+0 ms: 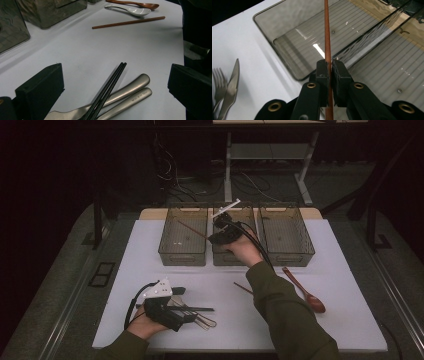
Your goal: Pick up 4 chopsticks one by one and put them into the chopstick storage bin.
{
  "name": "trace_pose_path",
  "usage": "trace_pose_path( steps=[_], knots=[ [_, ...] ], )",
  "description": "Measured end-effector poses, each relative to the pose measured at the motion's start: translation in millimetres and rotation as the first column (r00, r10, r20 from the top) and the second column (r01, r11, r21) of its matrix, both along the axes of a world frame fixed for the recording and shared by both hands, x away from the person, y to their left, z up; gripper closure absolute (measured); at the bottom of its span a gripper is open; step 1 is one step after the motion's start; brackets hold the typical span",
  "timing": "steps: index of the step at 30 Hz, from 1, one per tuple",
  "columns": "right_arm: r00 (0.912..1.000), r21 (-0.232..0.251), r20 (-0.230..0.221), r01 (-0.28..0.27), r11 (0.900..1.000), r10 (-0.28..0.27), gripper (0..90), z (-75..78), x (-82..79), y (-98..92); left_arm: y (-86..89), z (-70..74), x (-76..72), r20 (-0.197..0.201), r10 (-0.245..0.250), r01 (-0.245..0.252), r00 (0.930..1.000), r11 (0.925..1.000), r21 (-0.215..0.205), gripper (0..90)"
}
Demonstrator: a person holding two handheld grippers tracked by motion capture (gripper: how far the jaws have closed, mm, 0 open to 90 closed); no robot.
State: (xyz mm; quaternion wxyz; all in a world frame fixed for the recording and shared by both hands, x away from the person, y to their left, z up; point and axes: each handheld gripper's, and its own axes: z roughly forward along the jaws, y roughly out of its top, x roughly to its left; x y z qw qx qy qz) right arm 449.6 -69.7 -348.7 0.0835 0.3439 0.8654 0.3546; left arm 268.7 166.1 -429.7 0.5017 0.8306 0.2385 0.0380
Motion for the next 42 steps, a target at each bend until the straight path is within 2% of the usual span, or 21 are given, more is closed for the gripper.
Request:
trace_pose_path(
  steps=[13, 25, 38, 39, 40, 42],
  knots=[
    [0.9983, -0.041, -0.040, 0.041, 0.998, -0.043, 84.0, -12.1, 26.8, 38.4, 0.7, 0.8, 0.0, 0.000, -0.003, 0.003, 1.0000, 1.0000, -0.009, 0.0],
    [0.9947, -0.080, -0.047, 0.087, 0.993, -0.091, 83.9, -17.8, 47.5, 59.9, 0.5, 1.7, 0.3, -0.003, -0.010, 0.010, 0.9999, 0.9999, -0.013, 0.0],
    [0.9940, -0.100, -0.052, 0.090, 0.991, -0.096, 83.1, -19.9, 54.9, 77.2, 0.1, 2.0, 0.2, -0.002, -0.015, 0.015, 0.9999, 0.9997, -0.017, 0.0],
    [0.9940, -0.090, -0.044, 0.096, 0.991, -0.100, 76.3, -18.8, 55.1, 76.9, 0.2, 2.1, 0.2, -0.002, -0.015, 0.015, 0.9999, 0.9997, -0.018, 0.0],
    [0.9940, -0.090, -0.044, 0.096, 0.991, -0.100, 76.3, -18.8, 55.1, 76.9, 0.3, 2.1, 0.2, -0.002, -0.015, 0.015, 0.9999, 0.9997, -0.018, 0.0],
    [0.9940, -0.080, -0.032, 0.101, 0.992, -0.104, 70.5, -17.3, 55.3, 75.5, 0.4, 2.1, 0.5, -0.001, -0.015, 0.015, 0.9999, 0.9997, -0.017, 0.0]
  ],
)
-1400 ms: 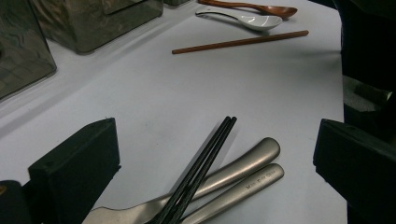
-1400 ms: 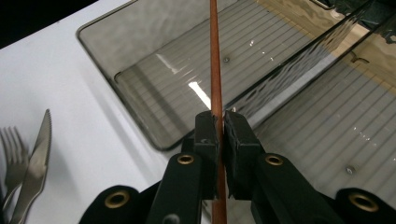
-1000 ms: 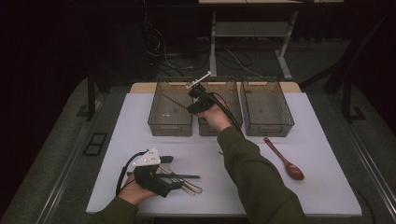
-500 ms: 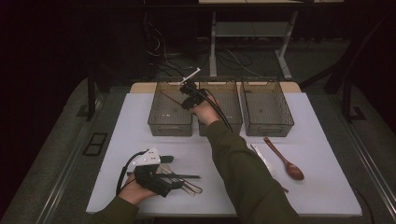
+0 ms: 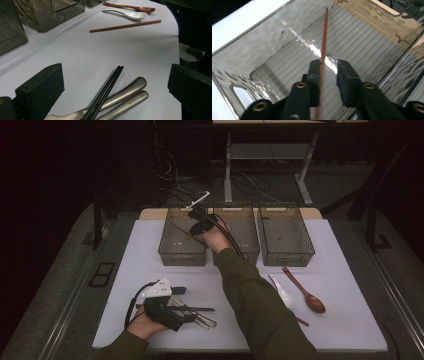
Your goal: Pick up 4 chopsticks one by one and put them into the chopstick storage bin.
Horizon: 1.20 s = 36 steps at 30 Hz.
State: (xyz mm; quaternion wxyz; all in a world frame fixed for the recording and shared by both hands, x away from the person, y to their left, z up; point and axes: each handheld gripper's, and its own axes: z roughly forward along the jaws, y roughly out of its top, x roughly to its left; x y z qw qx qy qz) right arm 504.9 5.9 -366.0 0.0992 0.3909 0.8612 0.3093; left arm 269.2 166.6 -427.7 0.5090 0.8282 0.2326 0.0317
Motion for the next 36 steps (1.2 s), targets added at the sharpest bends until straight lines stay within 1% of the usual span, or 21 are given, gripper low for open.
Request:
trace_pose_path(
  steps=[5, 7, 8, 10, 11, 12, 14, 15, 16, 21, 22, 23, 27, 30, 31, 32, 34, 36],
  knots=[
    [1.0000, 0.034, 0.009, 0.002, 0.999, -0.003, 57.3, 4.9, -0.3, -6.1, -0.4, 0.0, -0.3, -0.001, 0.000, 0.000, 1.0000, 1.0000, 0.001, 0.0],
    [1.0000, 0.043, 0.004, 0.008, 0.999, -0.008, 56.0, 6.1, -1.0, -6.9, -0.3, -0.1, -0.3, -0.001, 0.000, 0.000, 1.0000, 1.0000, 0.001, 0.0],
    [1.0000, 0.047, 0.006, -0.001, 0.999, 0.001, 54.4, 7.2, -1.2, -8.3, -0.3, -0.1, -0.2, -0.001, 0.000, 0.000, 1.0000, 1.0000, 0.001, 0.0],
    [0.9998, 0.056, 0.019, -0.006, 0.998, 0.005, 50.7, 9.5, -2.8, -11.1, -0.4, -0.3, -0.3, -0.001, 0.000, 0.000, 1.0000, 1.0000, 0.001, 0.0],
    [0.9997, 0.078, 0.021, -0.009, 0.997, 0.008, 48.7, 12.2, -4.8, -14.1, -0.4, -0.3, -0.3, 0.000, -0.001, 0.001, 1.0000, 1.0000, 0.002, 0.0],
    [0.9997, 0.078, 0.021, -0.009, 0.997, 0.008, 48.7, 12.2, -4.8, -14.1, -0.3, -0.3, -0.2, 0.002, -0.002, 0.002, 1.0000, 1.0000, 0.003, 0.0],
    [0.9991, 0.083, 0.035, -0.026, 0.996, 0.023, 48.2, 14.8, -7.2, -17.8, -0.2, -0.3, -0.1, 0.002, -0.003, 0.003, 1.0000, 1.0000, 0.006, 0.0],
    [0.9987, 0.095, 0.041, -0.035, 0.995, 0.031, 47.4, 17.9, -11.1, -22.3, 0.0, -0.5, 0.0, 0.001, -0.003, 0.003, 1.0000, 1.0000, 0.007, 0.0],
    [0.9987, 0.095, 0.041, -0.035, 0.995, 0.031, 47.4, 17.9, -11.1, -22.3, 0.1, -0.6, 0.2, 0.001, -0.003, 0.003, 1.0000, 1.0000, 0.008, 0.0],
    [0.9967, 0.107, 0.068, -0.052, 0.993, 0.045, 46.4, 25.0, -21.8, -37.9, -0.7, -1.2, 0.3, 0.006, -0.003, 0.003, 1.0000, 0.9998, 0.018, 0.0],
    [0.9967, 0.114, 0.068, -0.051, 0.992, 0.044, 45.8, 26.8, -26.1, -45.0, -0.9, -1.3, 0.3, 0.006, -0.003, 0.003, 1.0000, 0.9998, 0.018, 0.0],
    [0.9967, 0.114, 0.068, -0.051, 0.992, 0.044, 45.8, 26.8, -26.1, -45.0, -1.1, -1.4, 0.3, 0.006, -0.003, 0.003, 1.0000, 0.9998, 0.020, 0.0],
    [0.9961, 0.117, 0.072, -0.059, 0.991, 0.051, 44.0, 29.8, -35.1, -58.2, -1.6, -1.8, 0.1, 0.001, -0.003, 0.003, 1.0000, 0.9998, 0.019, 0.0],
    [0.9945, 0.116, 0.081, -0.076, 0.990, 0.067, 42.9, 32.7, -42.6, -66.2, -1.7, -2.1, 0.1, -0.001, -0.002, 0.002, 1.0000, 0.9997, 0.022, 0.0],
    [0.9932, 0.115, 0.087, -0.086, 0.990, 0.077, 42.4, 34.1, -47.3, -71.2, -1.5, -2.0, 0.2, 0.001, -0.003, 0.003, 1.0000, 0.9997, 0.025, 0.0],
    [0.9932, 0.115, 0.087, -0.086, 0.990, 0.077, 42.4, 34.1, -47.3, -71.2, -1.6, -2.0, 0.1, 0.001, -0.003, 0.003, 1.0000, 0.9997, 0.025, 0.0],
    [0.9913, 0.122, 0.090, -0.106, 0.987, 0.096, 42.1, 35.0, -52.8, -76.3, -1.5, -1.9, -0.1, 0.000, -0.003, 0.003, 1.0000, 0.9997, 0.024, 0.0],
    [0.9906, 0.118, 0.091, -0.113, 0.987, 0.102, 42.0, 35.5, -59.2, -81.3, -1.6, -2.1, 0.0, -0.001, -0.001, 0.001, 1.0000, 0.9998, 0.022, 0.0]
  ],
)
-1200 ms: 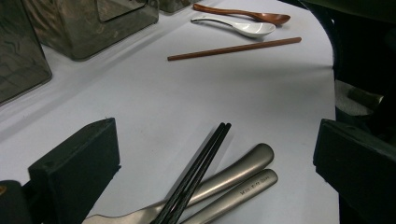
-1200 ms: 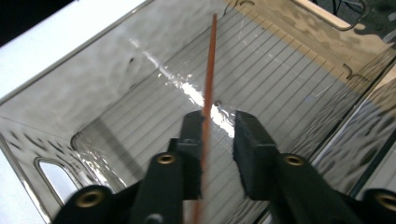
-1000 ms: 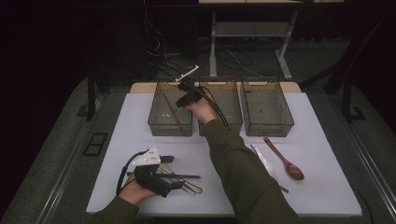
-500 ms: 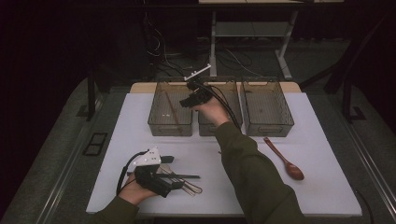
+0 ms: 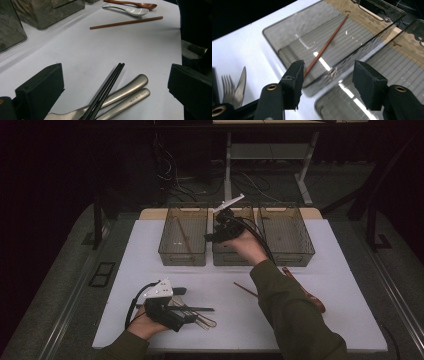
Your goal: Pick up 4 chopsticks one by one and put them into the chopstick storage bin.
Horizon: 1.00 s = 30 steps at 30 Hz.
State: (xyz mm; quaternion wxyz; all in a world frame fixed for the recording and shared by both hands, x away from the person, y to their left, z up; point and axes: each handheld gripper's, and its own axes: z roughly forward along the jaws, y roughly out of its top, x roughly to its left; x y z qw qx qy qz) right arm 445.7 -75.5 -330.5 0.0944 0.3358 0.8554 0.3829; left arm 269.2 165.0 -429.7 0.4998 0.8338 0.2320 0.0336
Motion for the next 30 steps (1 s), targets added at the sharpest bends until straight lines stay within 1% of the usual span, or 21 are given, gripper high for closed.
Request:
trace_pose_path(
  steps=[4, 9, 14, 17, 18, 23, 25, 30],
  knots=[
    [0.9998, -0.009, 0.014, -0.015, 1.000, 0.015, 41.9, -0.5, -10.9, -12.2, -0.1, -0.3, 0.2, 0.001, -0.001, 0.001, 1.0000, 1.0000, 0.000, 0.0],
    [0.9995, -0.002, 0.024, -0.021, 1.000, 0.021, 41.9, -3.2, -22.1, -28.1, -0.4, -0.2, -0.5, -0.004, 0.004, -0.004, 1.0000, 1.0000, -0.005, 0.0],
    [0.9986, 0.013, 0.034, -0.042, 0.999, 0.041, 41.8, -5.3, -35.0, -45.4, 0.0, -0.3, 0.1, -0.002, 0.000, 0.000, 1.0000, 1.0000, 0.000, 0.0],
    [0.9980, 0.023, 0.042, -0.049, 0.999, 0.048, 41.7, -6.5, -42.9, -55.6, 0.0, -0.4, 0.0, -0.005, 0.004, -0.004, 1.0000, 1.0000, -0.004, 0.0],
    [0.9980, 0.027, 0.037, -0.052, 0.998, 0.051, 41.7, -6.8, -45.2, -58.2, -0.1, -0.5, -0.1, -0.006, 0.006, -0.006, 1.0000, 1.0000, -0.004, 0.0],
    [0.9967, 0.040, 0.052, -0.064, 0.997, 0.062, 41.7, -11.0, -58.7, -76.2, -0.4, -0.7, -0.1, -0.004, 0.006, -0.006, 1.0000, 1.0000, -0.004, 0.0],
    [0.9965, 0.046, 0.050, -0.069, 0.997, 0.067, 41.7, -12.9, -64.4, -83.1, -0.1, -0.5, -0.1, -0.004, 0.007, -0.007, 1.0000, 1.0000, -0.004, 0.0],
    [0.9967, 0.053, 0.051, -0.066, 0.996, 0.064, 41.6, -17.9, -79.0, -101.1, -0.1, -0.7, -0.1, -0.008, 0.009, -0.009, 0.9999, 0.9999, -0.005, 0.0]
  ],
)
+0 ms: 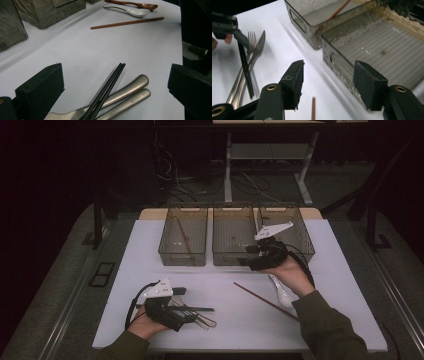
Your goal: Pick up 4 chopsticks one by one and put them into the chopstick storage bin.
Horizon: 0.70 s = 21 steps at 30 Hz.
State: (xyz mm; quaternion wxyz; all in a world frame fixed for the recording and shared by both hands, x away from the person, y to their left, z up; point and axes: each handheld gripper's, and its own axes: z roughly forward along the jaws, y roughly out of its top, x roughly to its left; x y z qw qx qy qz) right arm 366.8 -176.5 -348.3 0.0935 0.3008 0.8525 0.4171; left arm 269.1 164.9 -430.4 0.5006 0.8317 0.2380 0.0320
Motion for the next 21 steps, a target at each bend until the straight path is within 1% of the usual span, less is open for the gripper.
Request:
trace_pose_path(
  steps=[5, 8, 10, 12, 14, 16, 21],
  knots=[
    [0.9997, 0.019, 0.001, 0.025, 1.000, -0.025, 41.5, -8.7, -12.4, -18.2, -0.2, -0.3, 0.2, -0.001, 0.001, -0.001, 1.0000, 1.0000, 0.001, 0.0],
    [0.9991, 0.034, -0.025, 0.035, 0.999, -0.034, 42.7, -15.4, -19.1, -27.9, -0.2, -0.3, -0.1, 0.000, 0.003, -0.003, 1.0000, 1.0000, 0.000, 0.0],
    [0.9987, 0.036, -0.027, 0.043, 0.998, -0.042, 43.4, -19.5, -23.5, -33.4, -0.2, -0.2, 0.2, -0.001, 0.002, -0.002, 1.0000, 1.0000, 0.000, 0.0],
    [0.9987, 0.039, -0.029, 0.043, 0.998, -0.042, 43.7, -22.6, -28.1, -38.6, 0.0, -0.2, 0.1, -0.001, 0.002, -0.002, 1.0000, 1.0000, 0.000, 0.0],
    [0.9989, 0.049, -0.021, 0.044, 0.998, -0.043, 44.4, -25.1, -32.7, -44.1, 0.6, 0.0, 0.3, 0.001, 0.003, -0.003, 1.0000, 1.0000, 0.000, 0.0],
    [0.9985, 0.050, -0.021, 0.051, 0.997, -0.050, 46.0, -26.8, -36.9, -48.7, 0.8, 0.0, 0.8, 0.005, 0.001, -0.001, 1.0000, 1.0000, 0.002, 0.0],
    [0.9988, 0.046, -0.029, 0.040, 0.998, -0.039, 50.8, -29.9, -50.1, -59.8, 1.5, 0.4, 0.1, 0.002, 0.006, -0.006, 1.0000, 1.0000, -0.004, 0.0]
  ],
)
